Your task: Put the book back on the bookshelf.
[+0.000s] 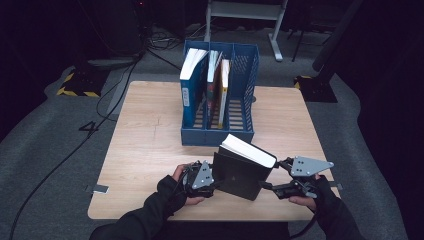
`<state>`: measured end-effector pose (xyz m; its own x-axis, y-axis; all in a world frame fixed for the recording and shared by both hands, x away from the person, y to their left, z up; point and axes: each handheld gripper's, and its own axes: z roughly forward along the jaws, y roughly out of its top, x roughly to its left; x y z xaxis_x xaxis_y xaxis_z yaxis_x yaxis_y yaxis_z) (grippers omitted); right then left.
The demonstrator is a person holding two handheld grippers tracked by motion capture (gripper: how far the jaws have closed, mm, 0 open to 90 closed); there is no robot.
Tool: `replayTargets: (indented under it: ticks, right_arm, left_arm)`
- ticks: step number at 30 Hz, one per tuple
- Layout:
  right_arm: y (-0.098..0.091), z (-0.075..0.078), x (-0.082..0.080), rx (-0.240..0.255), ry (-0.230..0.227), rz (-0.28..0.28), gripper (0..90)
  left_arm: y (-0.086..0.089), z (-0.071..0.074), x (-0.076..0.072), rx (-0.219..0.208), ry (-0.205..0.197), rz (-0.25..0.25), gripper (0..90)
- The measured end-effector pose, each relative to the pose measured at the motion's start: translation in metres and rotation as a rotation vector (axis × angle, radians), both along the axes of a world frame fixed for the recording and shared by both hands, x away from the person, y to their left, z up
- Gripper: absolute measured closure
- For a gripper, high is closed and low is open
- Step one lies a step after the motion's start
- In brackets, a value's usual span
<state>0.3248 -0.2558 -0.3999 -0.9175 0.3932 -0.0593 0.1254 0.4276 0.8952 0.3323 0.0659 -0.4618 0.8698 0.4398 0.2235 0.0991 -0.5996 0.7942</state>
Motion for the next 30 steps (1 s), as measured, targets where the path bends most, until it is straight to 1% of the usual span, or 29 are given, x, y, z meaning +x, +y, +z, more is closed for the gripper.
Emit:
replayTargets:
  ticks: [1, 2, 3, 5, 6, 8, 10, 12, 13, 15, 16, 17, 18, 19, 20, 21, 22, 23, 24, 25, 26, 27, 28, 30]
  right_arm:
    - [0.003, 0.001, 0.000, -0.002, -0.002, -0.001, 34.2]
    - [0.007, 0.003, -0.001, -0.010, -0.006, -0.011, 35.4]
    - [0.010, 0.004, -0.001, -0.009, -0.009, -0.011, 34.5]
    - [0.016, 0.007, -0.001, -0.015, -0.016, -0.038, 36.9]
    - [0.018, 0.009, 0.000, 0.000, -0.009, -0.039, 35.6]
    - [0.020, 0.012, 0.001, 0.011, -0.004, -0.043, 39.4]
    - [0.023, 0.015, 0.001, 0.018, -0.005, -0.041, 38.8]
    - [0.029, 0.020, 0.001, 0.010, -0.011, -0.049, 44.9]
    - [0.031, 0.021, 0.002, 0.008, -0.008, -0.049, 44.9]
    - [0.037, 0.022, 0.004, -0.002, -0.006, -0.055, 44.1]
    - [0.040, 0.023, 0.005, -0.010, -0.010, -0.069, 44.3]
    - [0.042, 0.023, 0.006, -0.019, -0.012, -0.080, 44.8]
    - [0.043, 0.024, 0.008, -0.026, -0.006, -0.084, 44.9]
    - [0.043, 0.025, 0.009, -0.031, -0.004, -0.084, 45.1]
    - [0.042, 0.025, 0.011, -0.032, 0.002, -0.084, 45.4]
    - [0.041, 0.025, 0.012, -0.031, 0.010, -0.088, 45.5]
    - [0.041, 0.025, 0.013, -0.030, 0.012, -0.091, 45.5]
    - [0.041, 0.026, 0.013, -0.030, 0.015, -0.089, 45.5]
    - [0.041, 0.026, 0.013, -0.030, 0.017, -0.088, 45.4]
    - [0.041, 0.026, 0.013, -0.032, 0.017, -0.086, 45.3]
    - [0.041, 0.026, 0.013, -0.032, 0.017, -0.086, 45.3]
    - [0.042, 0.026, 0.013, -0.035, 0.018, -0.083, 45.0]
    - [0.042, 0.026, 0.013, -0.037, 0.019, -0.087, 44.4]
    - [0.043, 0.026, 0.013, -0.033, 0.023, -0.091, 42.8]
  left_arm:
    - [0.001, -0.001, 0.002, 0.019, -0.004, 0.015, 33.2]
    - [0.002, -0.003, 0.004, 0.030, -0.008, 0.030, 31.0]
    - [0.003, -0.004, 0.005, 0.034, -0.007, 0.042, 29.6]
    - [0.003, -0.005, 0.008, 0.027, -0.004, 0.049, 26.5]
    - [0.002, -0.005, 0.009, 0.029, -0.006, 0.054, 25.4]
    - [0.001, -0.006, 0.011, 0.031, -0.011, 0.058, 23.7]
    - [0.001, -0.007, 0.014, 0.023, -0.005, 0.064, 23.0]
    - [-0.002, -0.007, 0.018, 0.025, -0.003, 0.076, 21.0]
    - [-0.004, -0.007, 0.020, 0.028, 0.003, 0.080, 19.7]
    - [-0.005, -0.008, 0.023, 0.019, 0.004, 0.093, 20.0]
    - [-0.004, -0.008, 0.025, 0.015, 0.013, 0.088, 20.7]
    - [-0.003, -0.008, 0.027, 0.013, 0.032, 0.083, 21.3]
    - [-0.002, -0.009, 0.027, 0.023, 0.034, 0.098, 23.0]
    - [0.002, -0.008, 0.025, 0.028, 0.039, 0.114, 24.4]
    - [0.007, -0.007, 0.024, 0.019, 0.056, 0.105, 24.5]
    - [0.010, -0.006, 0.023, 0.016, 0.064, 0.107, 23.0]
    - [0.016, -0.005, 0.021, 0.028, 0.065, 0.115, 22.9]
    - [0.022, -0.005, 0.019, 0.036, 0.077, 0.110, 22.3]
    - [0.030, -0.007, 0.018, 0.049, 0.097, 0.118, 20.7]
    - [0.030, -0.007, 0.018, 0.049, 0.097, 0.118, 20.7]
    - [0.036, -0.008, 0.016, 0.062, 0.109, 0.131, 20.7]
    - [0.042, -0.011, 0.014, 0.064, 0.128, 0.142, 20.9]
    - [0.050, -0.014, 0.012, 0.079, 0.150, 0.153, 20.4]
    - [0.062, -0.018, 0.008, 0.095, 0.179, 0.156, 20.3]
